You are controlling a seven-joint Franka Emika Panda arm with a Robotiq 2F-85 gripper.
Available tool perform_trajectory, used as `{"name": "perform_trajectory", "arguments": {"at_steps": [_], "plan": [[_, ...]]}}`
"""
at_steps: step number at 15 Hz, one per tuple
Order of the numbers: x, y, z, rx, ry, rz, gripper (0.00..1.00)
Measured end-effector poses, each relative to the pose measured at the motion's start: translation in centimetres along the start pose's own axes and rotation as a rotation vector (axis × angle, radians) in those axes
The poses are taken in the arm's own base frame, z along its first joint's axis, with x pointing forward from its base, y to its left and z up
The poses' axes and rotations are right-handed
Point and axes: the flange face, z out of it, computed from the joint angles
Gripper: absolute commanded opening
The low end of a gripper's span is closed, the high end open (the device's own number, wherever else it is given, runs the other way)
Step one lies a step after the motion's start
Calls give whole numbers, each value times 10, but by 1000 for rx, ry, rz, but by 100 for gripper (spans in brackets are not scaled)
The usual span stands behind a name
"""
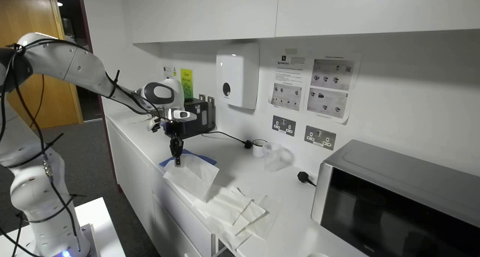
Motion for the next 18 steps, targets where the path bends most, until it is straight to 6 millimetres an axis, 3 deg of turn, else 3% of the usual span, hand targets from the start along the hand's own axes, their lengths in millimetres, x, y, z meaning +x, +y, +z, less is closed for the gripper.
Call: {"name": "perform_trajectory", "arguments": {"at_steps": [14,18], "plan": [[1,-1,0,1,-1,-4,0],[2,10,5,-15,-8,32,0]]}}
